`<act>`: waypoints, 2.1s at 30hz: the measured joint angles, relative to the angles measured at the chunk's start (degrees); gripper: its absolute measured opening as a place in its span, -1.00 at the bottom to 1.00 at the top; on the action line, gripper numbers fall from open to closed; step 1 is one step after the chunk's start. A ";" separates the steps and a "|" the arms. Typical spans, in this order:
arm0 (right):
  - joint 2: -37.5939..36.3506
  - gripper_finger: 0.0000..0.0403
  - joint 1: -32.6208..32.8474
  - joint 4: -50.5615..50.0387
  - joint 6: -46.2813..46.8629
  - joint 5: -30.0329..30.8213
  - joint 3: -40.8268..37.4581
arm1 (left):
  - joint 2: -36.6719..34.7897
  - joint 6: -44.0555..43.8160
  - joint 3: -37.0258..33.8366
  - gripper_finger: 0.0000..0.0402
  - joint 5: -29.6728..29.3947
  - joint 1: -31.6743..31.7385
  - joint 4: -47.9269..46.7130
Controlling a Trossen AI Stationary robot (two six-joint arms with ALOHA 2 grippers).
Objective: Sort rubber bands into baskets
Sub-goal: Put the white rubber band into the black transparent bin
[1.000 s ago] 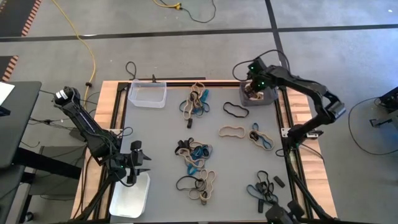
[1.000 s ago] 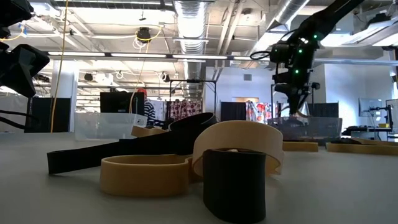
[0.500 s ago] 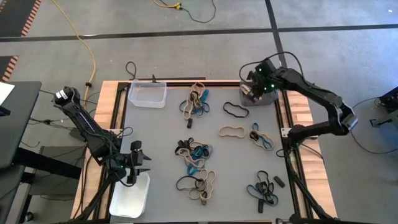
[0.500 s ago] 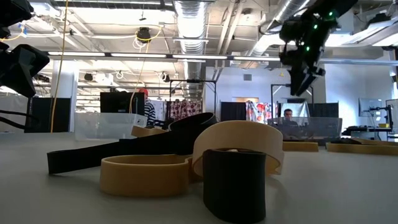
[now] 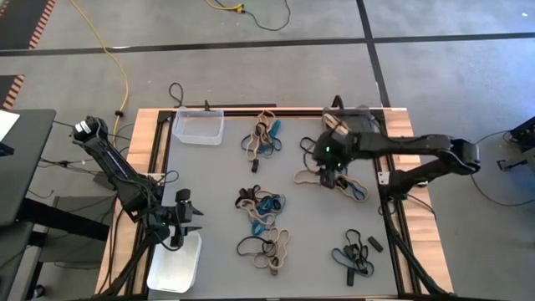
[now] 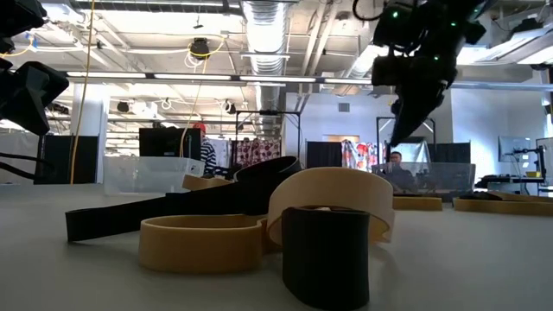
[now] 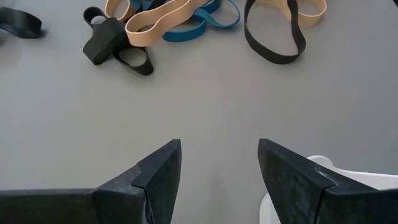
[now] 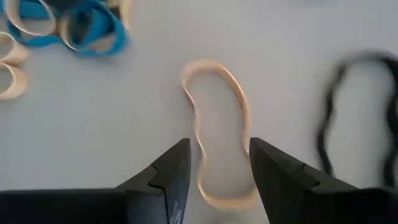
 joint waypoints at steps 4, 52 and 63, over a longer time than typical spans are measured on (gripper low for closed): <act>-0.02 -0.09 3.56 3.97 0.25 4.24 -2.39 | 0.00 -0.02 0.00 0.02 0.00 0.00 -0.02; 3.11 -0.89 -0.37 11.43 5.68 13.00 -11.80 | -0.02 0.00 0.00 0.02 0.00 -0.02 -0.02; -2.66 -0.89 -7.06 -2.92 -0.18 25.54 3.59 | -0.02 -0.02 0.00 0.02 0.00 0.00 0.00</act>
